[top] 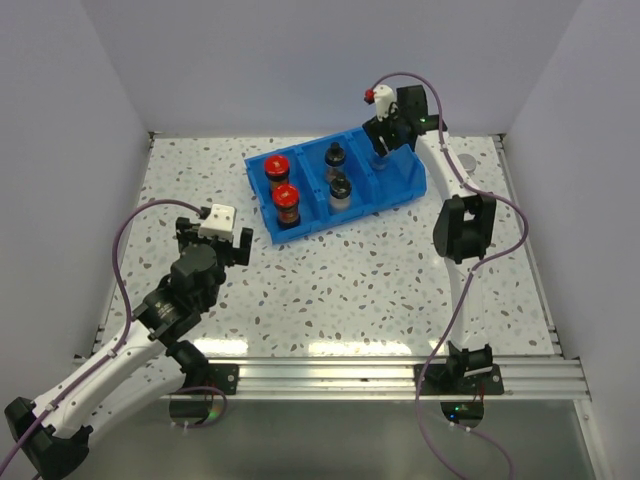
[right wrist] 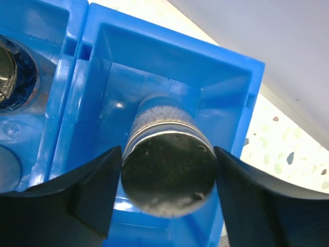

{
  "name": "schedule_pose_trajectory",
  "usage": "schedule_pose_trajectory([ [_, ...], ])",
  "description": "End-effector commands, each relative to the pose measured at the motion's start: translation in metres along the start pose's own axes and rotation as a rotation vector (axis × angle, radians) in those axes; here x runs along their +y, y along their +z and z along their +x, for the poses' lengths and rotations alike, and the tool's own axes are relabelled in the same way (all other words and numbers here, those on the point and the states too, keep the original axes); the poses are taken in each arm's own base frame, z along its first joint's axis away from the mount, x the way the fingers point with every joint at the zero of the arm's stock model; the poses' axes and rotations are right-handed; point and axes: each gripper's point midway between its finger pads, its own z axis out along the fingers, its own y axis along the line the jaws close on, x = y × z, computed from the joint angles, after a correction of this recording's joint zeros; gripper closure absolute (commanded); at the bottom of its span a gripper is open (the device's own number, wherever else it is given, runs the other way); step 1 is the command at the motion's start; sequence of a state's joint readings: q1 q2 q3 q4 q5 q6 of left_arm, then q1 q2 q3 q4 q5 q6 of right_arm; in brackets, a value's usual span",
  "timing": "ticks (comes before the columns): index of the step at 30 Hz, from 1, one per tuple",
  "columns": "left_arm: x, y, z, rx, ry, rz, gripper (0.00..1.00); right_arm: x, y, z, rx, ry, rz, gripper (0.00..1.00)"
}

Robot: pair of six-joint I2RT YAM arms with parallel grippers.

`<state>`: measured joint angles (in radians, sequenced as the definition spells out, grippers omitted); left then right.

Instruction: Organize the condiment bottles

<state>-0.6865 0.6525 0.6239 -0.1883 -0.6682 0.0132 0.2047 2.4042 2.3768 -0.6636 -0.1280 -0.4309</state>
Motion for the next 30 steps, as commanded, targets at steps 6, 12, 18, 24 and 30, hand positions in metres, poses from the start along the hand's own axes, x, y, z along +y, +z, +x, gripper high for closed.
schedule_pose_trajectory([
  [6, 0.007, 0.0, -0.005, -0.023, -0.006, -0.034, 0.0, -0.021, -0.019, -0.041, -0.123, -0.032, 0.081, 0.14],
  [12, 0.007, 0.0, -0.006, -0.026, -0.008, -0.032, 0.0, -0.018, -0.047, -0.06, -0.175, -0.032, 0.066, 0.09],
  [18, 0.009, -0.004, -0.011, -0.044, -0.026, -0.03, 0.0, -0.015, -0.119, -0.085, -0.273, -0.034, 0.065, 0.06],
  [24, 0.01, -0.008, -0.016, -0.065, -0.045, -0.013, 0.0, -0.021, -0.177, -0.058, -0.283, 0.061, 0.094, 0.06],
  [30, 0.009, -0.011, -0.021, -0.085, -0.063, 0.004, 0.0, -0.033, -0.213, 0.008, -0.229, 0.173, 0.181, 0.07],
])
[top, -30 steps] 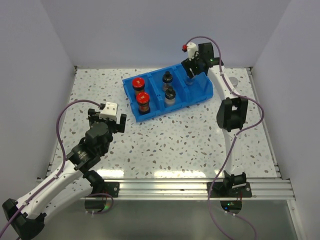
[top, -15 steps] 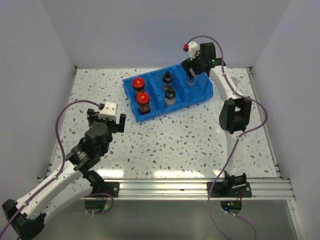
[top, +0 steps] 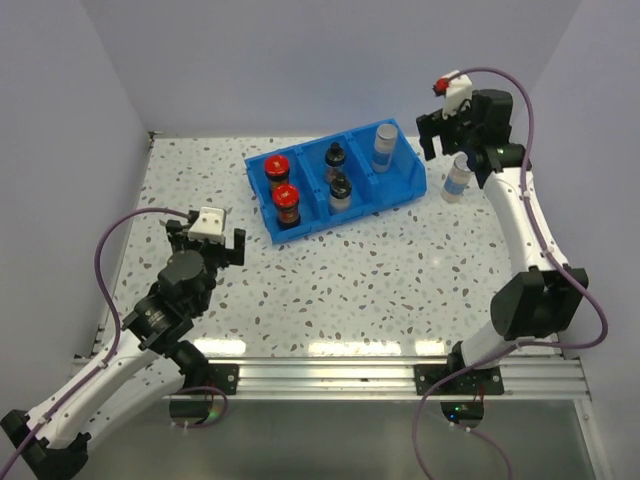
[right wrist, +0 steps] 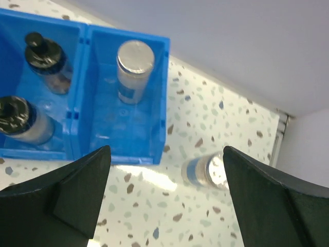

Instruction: Organize the condiment bottles

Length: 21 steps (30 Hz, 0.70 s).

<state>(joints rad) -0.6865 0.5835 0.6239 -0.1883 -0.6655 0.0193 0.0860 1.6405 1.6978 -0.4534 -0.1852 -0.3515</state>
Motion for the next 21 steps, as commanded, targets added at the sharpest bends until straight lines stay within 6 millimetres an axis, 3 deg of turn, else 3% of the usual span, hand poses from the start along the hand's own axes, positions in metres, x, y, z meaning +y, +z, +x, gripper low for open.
schedule_pose_trajectory([
  [1, 0.0, -0.001, -0.009, -0.032, -0.028, 0.009, 0.0, -0.007, -0.011, 0.038, 0.052, 0.081, 0.048, 0.07],
  [3, -0.002, -0.001, -0.009, -0.032, -0.028, 0.017, 0.0, -0.014, -0.018, 0.065, 0.105, 0.126, 0.082, 0.07],
  [4, -0.002, -0.001, -0.009, -0.033, -0.03, 0.021, 0.0, -0.015, -0.024, 0.069, 0.106, 0.143, 0.094, 0.07],
  [5, -0.002, -0.001, -0.01, -0.034, -0.033, 0.021, 0.0, -0.027, -0.03, 0.079, 0.119, 0.192, 0.129, 0.07],
  [6, -0.003, -0.002, -0.01, -0.035, -0.033, 0.025, 0.0, -0.025, -0.031, 0.098, 0.152, 0.223, 0.133, 0.07],
  [10, -0.003, -0.002, -0.011, -0.039, -0.037, 0.03, 0.0, -0.033, -0.033, 0.133, 0.202, 0.323, 0.195, 0.07],
  [13, -0.004, -0.002, -0.01, -0.038, -0.034, 0.034, 0.0, -0.043, -0.025, 0.145, 0.206, 0.369, 0.258, 0.07],
  [17, -0.003, -0.002, -0.011, -0.038, -0.035, 0.031, 0.0, -0.072, -0.012, 0.159, 0.223, 0.415, 0.422, 0.08],
  [21, -0.002, -0.002, -0.01, -0.036, -0.034, 0.024, 0.0, -0.09, 0.013, 0.171, 0.235, 0.471, 0.502, 0.08],
])
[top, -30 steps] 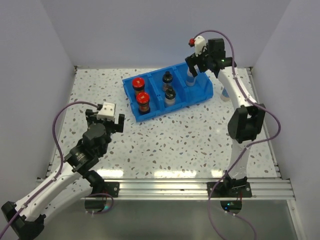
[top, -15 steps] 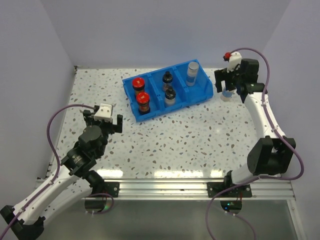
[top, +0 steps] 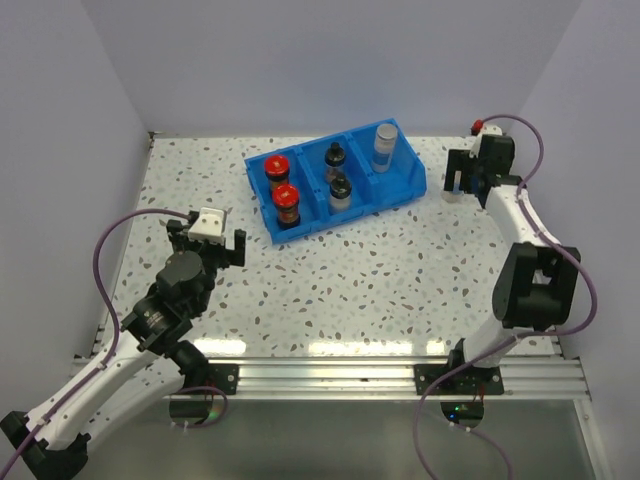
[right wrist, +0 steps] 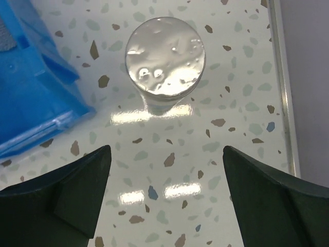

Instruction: Organize the condiment bottles

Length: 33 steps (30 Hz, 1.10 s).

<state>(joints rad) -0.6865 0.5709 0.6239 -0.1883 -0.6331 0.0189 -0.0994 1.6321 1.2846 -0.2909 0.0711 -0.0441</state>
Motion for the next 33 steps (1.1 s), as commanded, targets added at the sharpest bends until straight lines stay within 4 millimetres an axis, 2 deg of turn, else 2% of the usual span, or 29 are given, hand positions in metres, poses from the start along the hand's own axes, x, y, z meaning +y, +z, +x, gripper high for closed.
schedule_pose_trajectory([
  [1, 0.002, 0.0, -0.007, -0.023, -0.024, -0.009, 0.0, -0.018, 0.021, -0.034, -0.1, 0.104, 0.11, 0.08],
  [6, 0.002, 0.001, -0.004, -0.014, -0.017, -0.014, 0.0, -0.015, 0.048, -0.044, -0.125, 0.139, 0.107, 0.09],
  [8, 0.002, 0.002, -0.004, -0.012, -0.016, -0.019, 0.0, -0.014, 0.052, -0.056, -0.157, 0.15, 0.103, 0.1],
  [15, 0.002, 0.004, 0.0, 0.0, -0.004, -0.023, 0.0, -0.01, 0.072, -0.067, -0.166, 0.168, 0.088, 0.12],
  [23, 0.002, 0.004, -0.001, -0.001, -0.006, -0.023, 0.0, -0.002, 0.077, -0.049, -0.118, 0.173, 0.055, 0.25],
  [24, 0.002, 0.004, -0.001, -0.001, -0.005, -0.024, 0.0, -0.002, 0.075, -0.049, -0.118, 0.171, 0.05, 0.33],
  [25, 0.002, 0.004, -0.001, -0.001, -0.004, -0.023, 0.0, 0.0, 0.074, -0.047, -0.107, 0.162, 0.039, 0.45],
  [28, 0.003, 0.003, -0.002, -0.004, -0.009, -0.025, 0.0, 0.008, 0.061, -0.052, -0.101, 0.147, -0.018, 0.99],
  [30, 0.003, 0.003, -0.002, -0.006, -0.01, -0.026, 0.0, 0.014, 0.049, -0.053, -0.123, 0.14, -0.051, 1.0],
  [31, 0.004, 0.002, -0.002, -0.007, -0.012, -0.029, 0.0, 0.015, 0.03, -0.072, -0.194, 0.145, -0.063, 1.0],
  [32, 0.004, 0.002, -0.003, -0.008, -0.011, -0.028, 0.0, 0.017, 0.023, -0.065, -0.197, 0.139, -0.067, 1.0],
  [33, 0.003, 0.002, -0.003, -0.009, -0.014, -0.025, 0.0, 0.019, 0.014, -0.069, -0.22, 0.132, -0.072, 1.0],
])
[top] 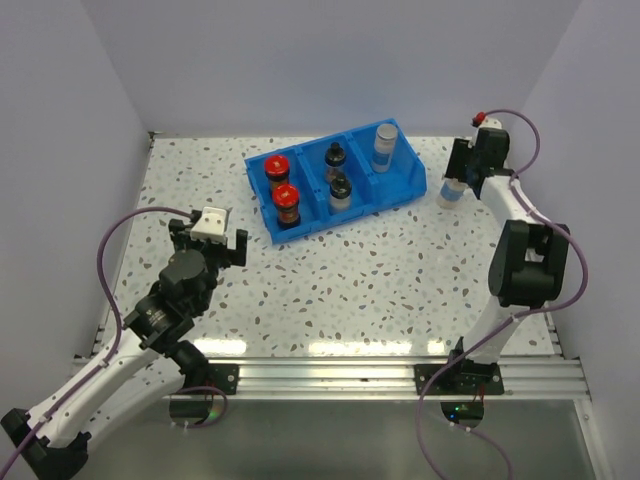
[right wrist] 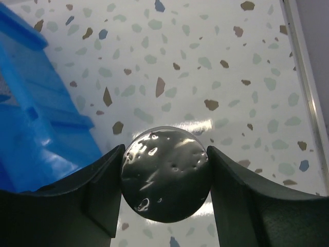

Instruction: Organize the condiment bottles

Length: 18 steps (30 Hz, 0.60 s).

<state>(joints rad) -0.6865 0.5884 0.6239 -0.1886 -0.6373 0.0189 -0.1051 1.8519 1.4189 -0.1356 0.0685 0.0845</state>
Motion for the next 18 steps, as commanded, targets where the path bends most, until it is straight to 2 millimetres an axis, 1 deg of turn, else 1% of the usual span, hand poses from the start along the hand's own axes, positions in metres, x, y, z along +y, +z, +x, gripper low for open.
schedule_pose_trajectory([
  [1, 0.005, -0.001, -0.007, -0.026, -0.027, -0.023, 0.0, 0.022, -0.065, -0.06, -0.207, -0.012, -0.094, 1.0],
  [2, 0.005, -0.001, -0.007, -0.025, -0.024, -0.02, 0.0, 0.023, -0.071, -0.055, -0.208, -0.018, -0.095, 1.0],
  [3, 0.004, -0.001, -0.007, -0.027, -0.028, -0.017, 0.0, 0.025, -0.077, -0.057, -0.223, -0.024, -0.101, 1.0],
  [4, 0.004, -0.001, -0.007, -0.027, -0.027, -0.016, 0.0, 0.028, -0.092, -0.067, -0.261, -0.032, -0.112, 1.0],
  [5, 0.004, -0.001, -0.008, -0.027, -0.027, -0.014, 0.0, 0.03, -0.096, -0.064, -0.262, -0.035, -0.119, 1.0],
  [7, 0.003, -0.001, -0.009, -0.03, -0.03, -0.011, 0.0, 0.035, -0.107, -0.066, -0.275, -0.058, -0.134, 1.0],
  [8, 0.004, -0.001, -0.009, -0.029, -0.03, -0.014, 0.0, 0.036, -0.117, -0.069, -0.291, -0.061, -0.138, 1.0],
  [10, 0.004, -0.002, -0.008, -0.029, -0.03, -0.014, 0.0, 0.048, -0.126, -0.071, -0.301, -0.086, -0.182, 1.0],
  [11, 0.005, -0.002, -0.009, -0.032, -0.032, -0.017, 0.0, 0.054, -0.133, -0.075, -0.315, -0.094, -0.203, 1.0],
  [12, 0.004, -0.002, -0.008, -0.03, -0.03, -0.013, 0.0, 0.058, -0.135, -0.076, -0.316, -0.1, -0.213, 1.0],
  [13, 0.004, -0.001, -0.008, -0.028, -0.029, -0.016, 0.0, 0.072, -0.139, -0.073, -0.308, -0.12, -0.243, 1.0],
  [15, 0.004, -0.001, -0.008, -0.028, -0.029, -0.014, 0.0, 0.085, -0.144, -0.079, -0.318, -0.134, -0.273, 1.0],
  [16, 0.004, -0.001, -0.007, -0.026, -0.027, -0.015, 0.0, 0.098, -0.147, -0.079, -0.318, -0.148, -0.298, 1.0],
  [17, 0.004, -0.001, -0.007, -0.025, -0.026, -0.014, 0.0, 0.106, -0.151, -0.087, -0.334, -0.155, -0.315, 1.0],
  [18, 0.003, -0.001, -0.008, -0.026, -0.027, -0.014, 0.0, 0.113, -0.146, -0.085, -0.322, -0.161, -0.323, 1.0],
])
